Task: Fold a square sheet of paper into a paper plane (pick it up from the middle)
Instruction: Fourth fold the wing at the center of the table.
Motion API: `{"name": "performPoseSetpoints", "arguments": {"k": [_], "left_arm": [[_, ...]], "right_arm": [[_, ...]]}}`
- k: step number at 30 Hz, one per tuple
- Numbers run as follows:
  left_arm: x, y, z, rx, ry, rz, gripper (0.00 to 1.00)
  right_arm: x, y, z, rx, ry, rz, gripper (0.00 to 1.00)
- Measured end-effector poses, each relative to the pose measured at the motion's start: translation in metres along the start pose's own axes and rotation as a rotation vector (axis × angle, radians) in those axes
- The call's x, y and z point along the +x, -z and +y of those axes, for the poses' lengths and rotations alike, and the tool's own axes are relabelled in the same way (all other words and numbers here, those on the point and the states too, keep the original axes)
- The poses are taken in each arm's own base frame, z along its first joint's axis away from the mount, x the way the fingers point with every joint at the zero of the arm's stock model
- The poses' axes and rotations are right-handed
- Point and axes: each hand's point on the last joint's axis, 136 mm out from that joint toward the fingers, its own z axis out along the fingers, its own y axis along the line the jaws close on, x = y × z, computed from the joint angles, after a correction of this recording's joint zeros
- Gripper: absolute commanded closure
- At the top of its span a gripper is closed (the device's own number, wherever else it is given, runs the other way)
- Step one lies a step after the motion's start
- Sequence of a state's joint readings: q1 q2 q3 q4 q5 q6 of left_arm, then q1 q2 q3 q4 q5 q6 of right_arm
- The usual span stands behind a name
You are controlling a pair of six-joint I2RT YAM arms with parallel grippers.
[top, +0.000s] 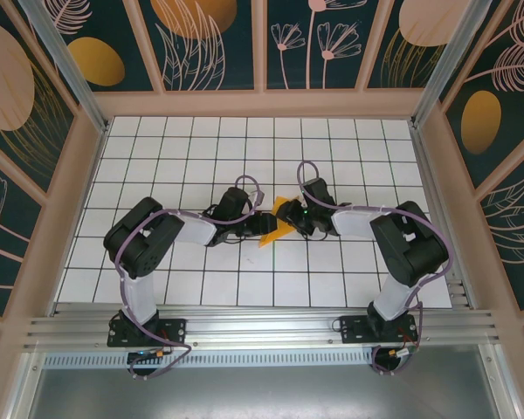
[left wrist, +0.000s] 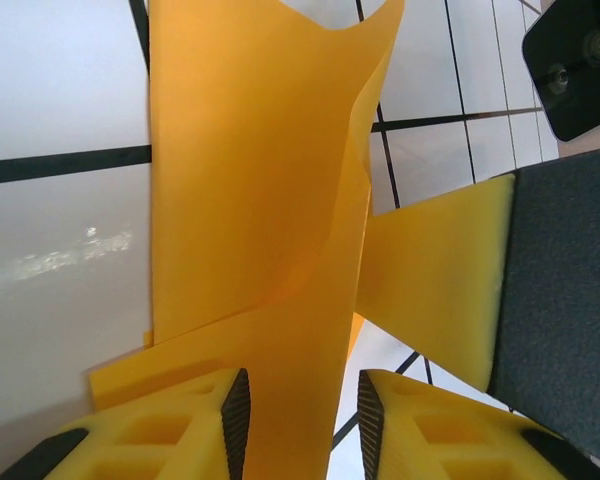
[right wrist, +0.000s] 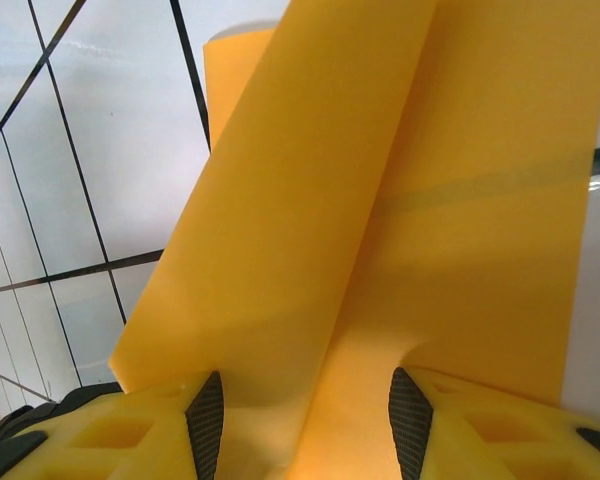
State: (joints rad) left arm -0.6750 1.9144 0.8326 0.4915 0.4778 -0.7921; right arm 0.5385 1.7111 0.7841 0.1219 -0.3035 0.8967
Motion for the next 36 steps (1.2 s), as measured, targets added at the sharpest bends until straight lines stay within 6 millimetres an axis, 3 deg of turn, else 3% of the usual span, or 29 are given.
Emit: {"name": "performPoseSetpoints", "arguments": {"k": [10,19,26,36], "left_arm": [[0.000,-0.004,-0.001,0.010,-0.016,0.008,0.72],[0.000,-0.006,0.002,-0.007,-0.054,0.000,0.80],[-0.001,-0.007,-0.008,0.027,-0.163,0.001,0.84],[-0.001,-0.003,-0.016,0.041,-0.438,0.018,0.87]], "right_arm": [[0.000,0.003,-0.001,-0.006,0.004,-0.010,0.49],[0.006,0.023,-0.002,-0.028,0.037,-0.037,0.50],[0.002,0.031,0.003,-0.057,0.053,-0.063,0.51],[-0.010,0.059,0.010,-0.121,0.033,-0.138,0.35]]}}
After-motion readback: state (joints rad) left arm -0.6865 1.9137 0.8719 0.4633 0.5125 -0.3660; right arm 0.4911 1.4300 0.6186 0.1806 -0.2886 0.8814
